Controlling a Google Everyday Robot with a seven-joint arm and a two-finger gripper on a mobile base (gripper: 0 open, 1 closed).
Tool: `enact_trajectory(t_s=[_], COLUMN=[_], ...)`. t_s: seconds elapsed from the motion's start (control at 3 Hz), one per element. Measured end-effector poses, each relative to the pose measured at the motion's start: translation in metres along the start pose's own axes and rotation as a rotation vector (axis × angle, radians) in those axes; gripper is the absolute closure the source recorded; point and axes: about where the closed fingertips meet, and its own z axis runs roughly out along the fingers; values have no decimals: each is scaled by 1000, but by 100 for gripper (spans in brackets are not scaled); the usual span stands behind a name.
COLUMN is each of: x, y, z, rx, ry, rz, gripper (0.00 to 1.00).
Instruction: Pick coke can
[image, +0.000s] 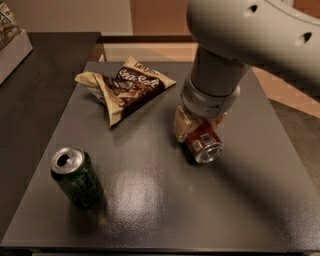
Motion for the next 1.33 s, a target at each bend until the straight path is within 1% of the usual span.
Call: enact_trajectory(t_s=[0.33,0.67,1.0,1.33], x=[-9,-21,-36,-49], y=[-7,-11,-14,-15], z=[-39,-78,-110,-132], rx=[35,59,78,78], ry=[-38,-70,-93,-143], rz=[-70,-147,-218,-262], gripper=[100,100,100,100])
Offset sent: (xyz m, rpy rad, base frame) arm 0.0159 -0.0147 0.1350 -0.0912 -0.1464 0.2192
